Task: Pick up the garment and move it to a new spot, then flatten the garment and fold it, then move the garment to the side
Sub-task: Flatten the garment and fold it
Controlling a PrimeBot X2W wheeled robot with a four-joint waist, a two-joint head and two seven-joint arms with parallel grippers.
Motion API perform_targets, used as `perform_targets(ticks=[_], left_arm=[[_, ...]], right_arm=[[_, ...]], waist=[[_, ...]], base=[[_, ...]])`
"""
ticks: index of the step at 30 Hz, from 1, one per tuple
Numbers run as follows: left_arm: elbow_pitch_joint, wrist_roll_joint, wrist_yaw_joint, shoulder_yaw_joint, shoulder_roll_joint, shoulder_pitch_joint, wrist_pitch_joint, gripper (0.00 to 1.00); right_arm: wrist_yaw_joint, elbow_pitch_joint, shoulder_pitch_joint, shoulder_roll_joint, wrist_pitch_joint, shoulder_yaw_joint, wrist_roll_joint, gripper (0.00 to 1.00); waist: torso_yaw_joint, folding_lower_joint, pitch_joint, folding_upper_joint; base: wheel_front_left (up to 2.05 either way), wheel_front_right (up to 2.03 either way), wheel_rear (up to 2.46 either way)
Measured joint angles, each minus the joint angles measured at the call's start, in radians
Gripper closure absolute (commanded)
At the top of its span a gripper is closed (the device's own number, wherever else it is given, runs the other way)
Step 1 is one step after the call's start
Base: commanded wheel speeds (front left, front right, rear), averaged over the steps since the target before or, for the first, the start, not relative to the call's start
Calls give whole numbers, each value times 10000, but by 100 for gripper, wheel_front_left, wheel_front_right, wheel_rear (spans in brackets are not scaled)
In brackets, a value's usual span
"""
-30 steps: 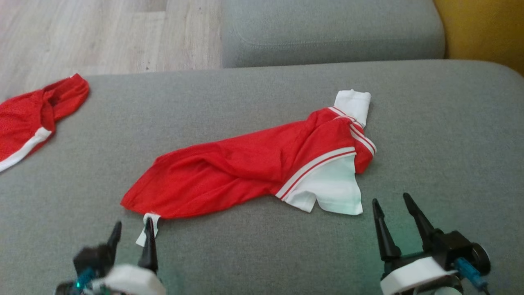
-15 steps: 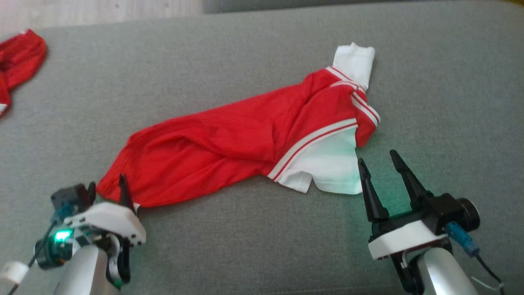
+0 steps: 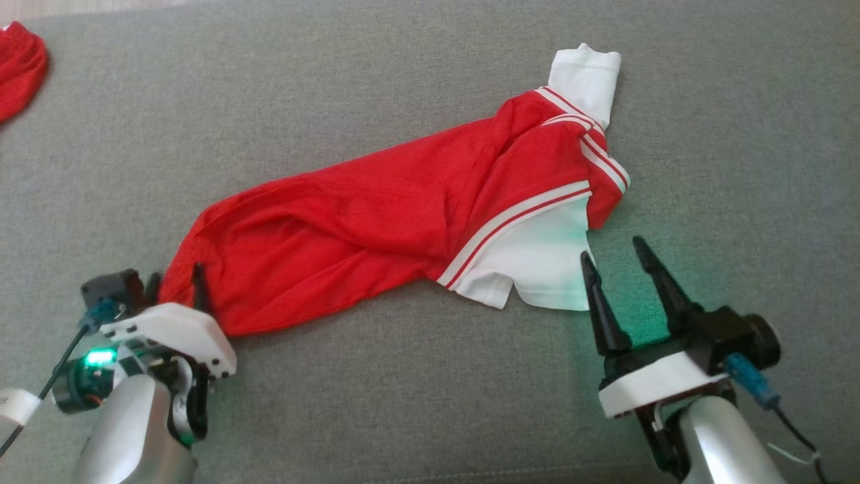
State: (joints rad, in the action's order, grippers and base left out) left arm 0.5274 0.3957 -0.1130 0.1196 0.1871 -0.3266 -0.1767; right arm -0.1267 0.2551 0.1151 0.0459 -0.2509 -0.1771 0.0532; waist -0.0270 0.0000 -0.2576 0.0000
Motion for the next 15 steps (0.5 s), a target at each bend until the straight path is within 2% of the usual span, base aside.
perform_targets(ticks=[2,15], left_arm=[[-134,0,2,92,0,13,-77,100],[-1599,4,138,449,-27,1098,-171,100]], right_arm=[[0,347,25,-2,2,-52,23,0],[0,1726,450,2,1143,-79,351,0]], waist=[[35,1,11,0],[350,0,161,0]], base=[[0,0,0],[0,0,0]])
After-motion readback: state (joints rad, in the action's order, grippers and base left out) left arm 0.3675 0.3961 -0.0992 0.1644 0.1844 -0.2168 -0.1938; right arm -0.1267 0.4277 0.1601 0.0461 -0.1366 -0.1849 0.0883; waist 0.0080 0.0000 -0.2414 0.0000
